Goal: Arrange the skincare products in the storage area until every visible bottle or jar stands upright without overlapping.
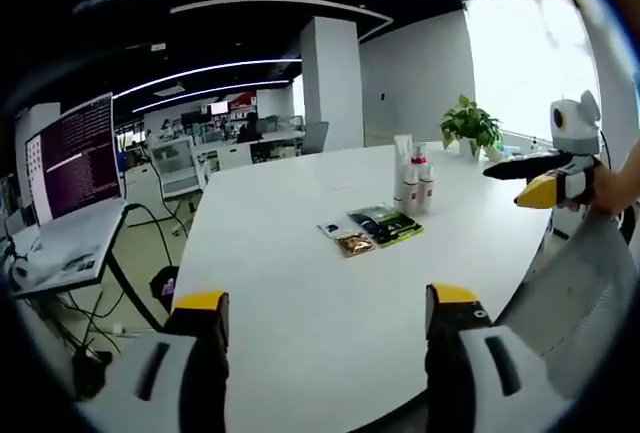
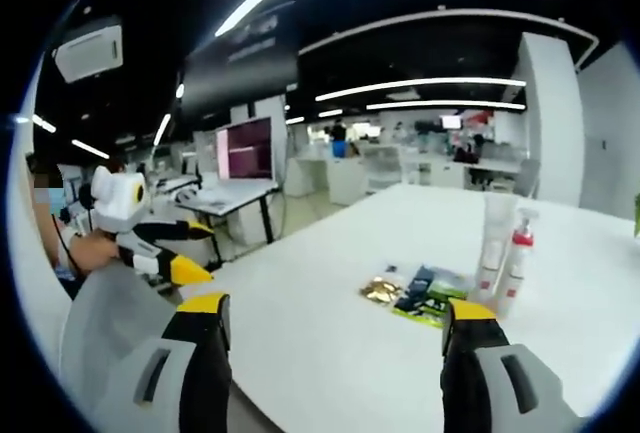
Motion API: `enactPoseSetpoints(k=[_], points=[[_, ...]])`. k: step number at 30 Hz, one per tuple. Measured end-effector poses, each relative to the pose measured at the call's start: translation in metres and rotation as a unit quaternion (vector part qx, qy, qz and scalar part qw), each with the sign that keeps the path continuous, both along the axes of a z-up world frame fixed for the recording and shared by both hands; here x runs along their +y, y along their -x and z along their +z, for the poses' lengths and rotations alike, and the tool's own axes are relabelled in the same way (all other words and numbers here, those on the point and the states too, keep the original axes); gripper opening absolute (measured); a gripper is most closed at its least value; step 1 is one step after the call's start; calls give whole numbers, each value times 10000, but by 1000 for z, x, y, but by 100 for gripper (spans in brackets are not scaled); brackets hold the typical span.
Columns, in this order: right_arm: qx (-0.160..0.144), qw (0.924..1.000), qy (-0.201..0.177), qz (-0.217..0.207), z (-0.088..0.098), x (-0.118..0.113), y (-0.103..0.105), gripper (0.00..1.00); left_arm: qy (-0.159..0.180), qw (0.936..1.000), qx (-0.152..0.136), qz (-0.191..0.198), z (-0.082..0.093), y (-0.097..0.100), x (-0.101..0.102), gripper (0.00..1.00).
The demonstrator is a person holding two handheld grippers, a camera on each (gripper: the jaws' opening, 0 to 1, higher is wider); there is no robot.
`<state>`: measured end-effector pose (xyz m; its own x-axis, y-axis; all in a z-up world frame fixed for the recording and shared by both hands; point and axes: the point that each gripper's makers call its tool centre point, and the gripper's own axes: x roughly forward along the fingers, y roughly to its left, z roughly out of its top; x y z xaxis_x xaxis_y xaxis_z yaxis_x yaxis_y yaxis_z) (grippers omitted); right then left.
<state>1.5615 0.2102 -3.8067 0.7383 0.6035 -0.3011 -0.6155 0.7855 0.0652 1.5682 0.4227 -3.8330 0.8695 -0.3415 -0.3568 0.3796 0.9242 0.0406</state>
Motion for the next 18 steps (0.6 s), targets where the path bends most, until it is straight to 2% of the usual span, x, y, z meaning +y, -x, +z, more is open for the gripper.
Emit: enactPoseSetpoints(k=[11, 18], points=[[163, 9996, 201, 141, -10, 4, 3, 85, -81, 9999, 84, 23, -4, 1, 3, 73], [161, 9995, 225, 158, -10, 4, 4, 85, -165, 9998, 94, 12, -7, 0, 4, 70]])
